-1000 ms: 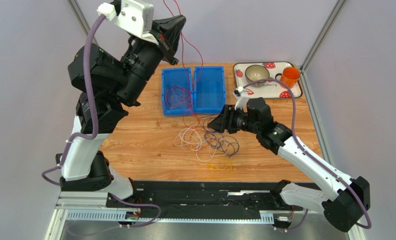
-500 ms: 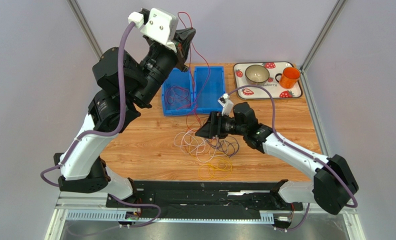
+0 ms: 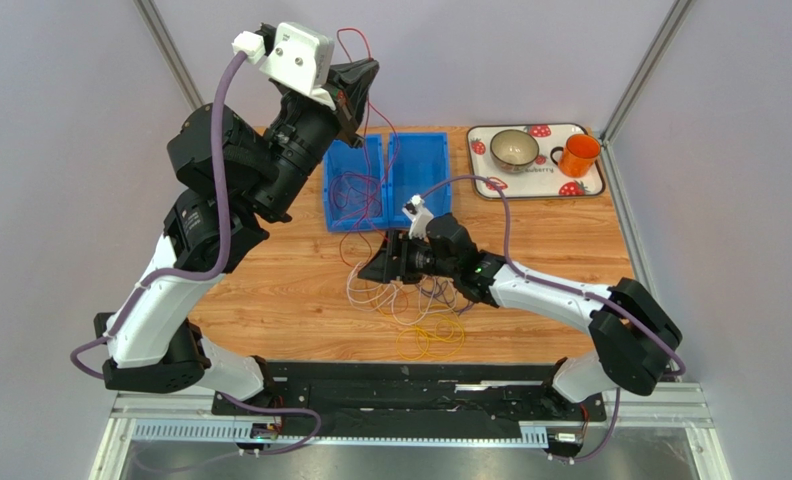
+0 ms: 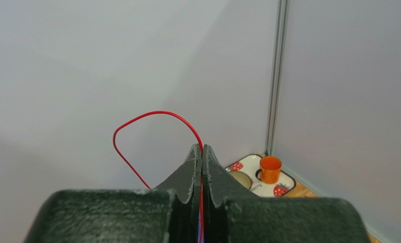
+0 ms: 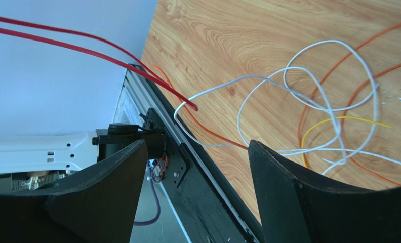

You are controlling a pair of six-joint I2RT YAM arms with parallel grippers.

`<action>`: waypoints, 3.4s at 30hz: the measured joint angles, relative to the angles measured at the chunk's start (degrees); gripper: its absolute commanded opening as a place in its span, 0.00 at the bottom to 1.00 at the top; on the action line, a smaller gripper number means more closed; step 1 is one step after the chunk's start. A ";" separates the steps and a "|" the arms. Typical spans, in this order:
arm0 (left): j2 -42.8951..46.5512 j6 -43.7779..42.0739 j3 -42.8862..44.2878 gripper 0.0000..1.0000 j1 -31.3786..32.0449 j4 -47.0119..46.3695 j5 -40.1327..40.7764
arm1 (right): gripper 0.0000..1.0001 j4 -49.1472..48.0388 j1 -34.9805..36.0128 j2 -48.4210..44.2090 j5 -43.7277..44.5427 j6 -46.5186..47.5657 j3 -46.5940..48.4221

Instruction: Untangle the cables

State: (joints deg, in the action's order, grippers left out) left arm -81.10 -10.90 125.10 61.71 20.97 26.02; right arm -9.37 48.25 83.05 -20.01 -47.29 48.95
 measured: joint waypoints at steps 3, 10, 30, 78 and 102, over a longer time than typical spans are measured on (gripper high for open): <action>0.59 0.20 -1.25 0.00 -0.07 -0.31 0.00 | 0.73 -0.26 3.02 2.51 2.21 -0.35 2.36; 0.70 0.61 -2.10 0.00 -0.33 -0.26 -0.02 | 0.69 1.20 9.25 8.07 8.35 0.87 9.01; 0.48 -0.92 0.92 0.00 -0.33 1.51 1.53 | 0.00 17.57 15.10 10.97 32.11 5.31 14.86; 3.89 -27.43 7.61 0.00 -9.33 -8.66 20.15 | 0.55 26.77 -52.26 -4.35 18.05 -2.05 -13.99; 5.03 5.09 -27.85 0.00 -9.49 2.60 15.58 | 0.75 41.79 -11.06 -16.17 18.12 14.60 -3.21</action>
State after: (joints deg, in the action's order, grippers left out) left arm -76.07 -5.80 97.25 52.23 23.57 41.60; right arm 32.42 37.19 66.87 -1.89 -32.69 45.74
